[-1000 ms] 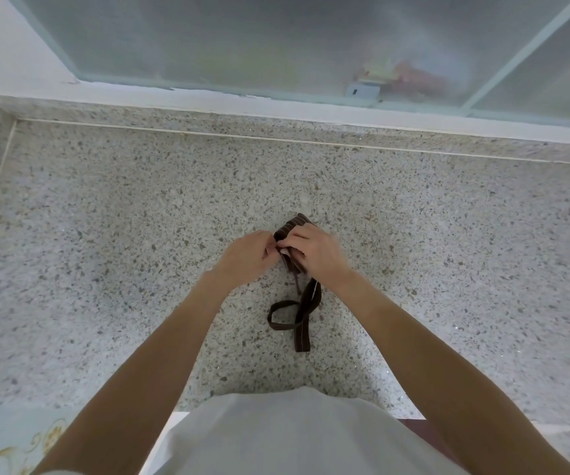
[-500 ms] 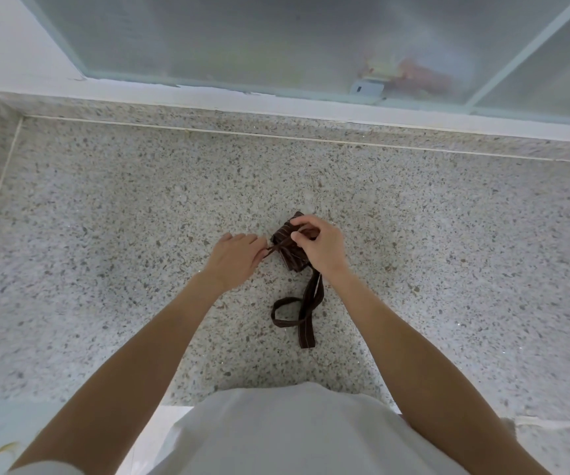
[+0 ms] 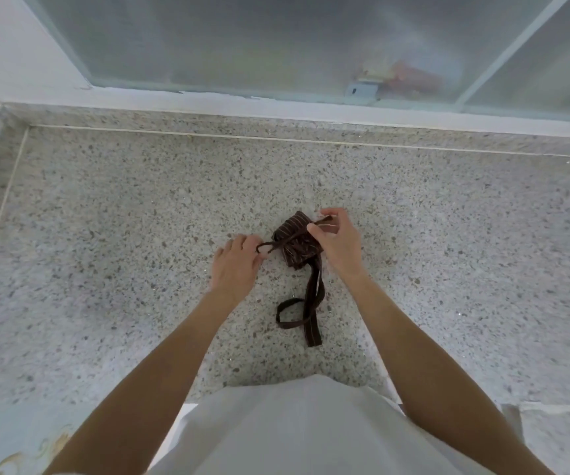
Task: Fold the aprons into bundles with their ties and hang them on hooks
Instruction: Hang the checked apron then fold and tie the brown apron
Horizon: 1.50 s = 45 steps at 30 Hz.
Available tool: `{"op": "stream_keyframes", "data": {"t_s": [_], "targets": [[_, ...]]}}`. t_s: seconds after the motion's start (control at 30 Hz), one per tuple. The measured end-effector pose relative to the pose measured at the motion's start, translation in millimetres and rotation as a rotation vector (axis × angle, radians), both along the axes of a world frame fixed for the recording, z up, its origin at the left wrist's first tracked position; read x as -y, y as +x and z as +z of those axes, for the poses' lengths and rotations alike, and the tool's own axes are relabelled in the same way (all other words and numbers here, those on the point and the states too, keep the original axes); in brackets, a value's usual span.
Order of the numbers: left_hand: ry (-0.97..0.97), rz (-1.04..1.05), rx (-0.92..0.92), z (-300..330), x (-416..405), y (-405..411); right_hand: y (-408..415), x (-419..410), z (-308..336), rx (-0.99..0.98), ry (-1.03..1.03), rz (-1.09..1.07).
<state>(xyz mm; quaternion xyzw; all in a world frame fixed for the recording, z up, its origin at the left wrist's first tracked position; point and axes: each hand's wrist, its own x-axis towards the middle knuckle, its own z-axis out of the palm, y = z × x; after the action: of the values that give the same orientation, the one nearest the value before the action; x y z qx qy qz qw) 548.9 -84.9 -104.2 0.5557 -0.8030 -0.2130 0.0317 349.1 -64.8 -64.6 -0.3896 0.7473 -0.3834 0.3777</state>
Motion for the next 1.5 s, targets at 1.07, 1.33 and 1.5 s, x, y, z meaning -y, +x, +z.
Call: {"op": "stream_keyframes", "data": {"t_s": [1.07,1.33,1.5], "targets": [[0.488,-0.547,-0.743,176,-106,-116,-61,-271,108,-0.006,-0.184,-0.176],[0.407,-0.936,-0.750,251,-243,-236,-111,-397,189,-0.033,-0.446,-0.324],[0.597,-1.000,-0.699,279,-307,-288,-150,-474,225,-0.067,-0.559,-0.419]]}}
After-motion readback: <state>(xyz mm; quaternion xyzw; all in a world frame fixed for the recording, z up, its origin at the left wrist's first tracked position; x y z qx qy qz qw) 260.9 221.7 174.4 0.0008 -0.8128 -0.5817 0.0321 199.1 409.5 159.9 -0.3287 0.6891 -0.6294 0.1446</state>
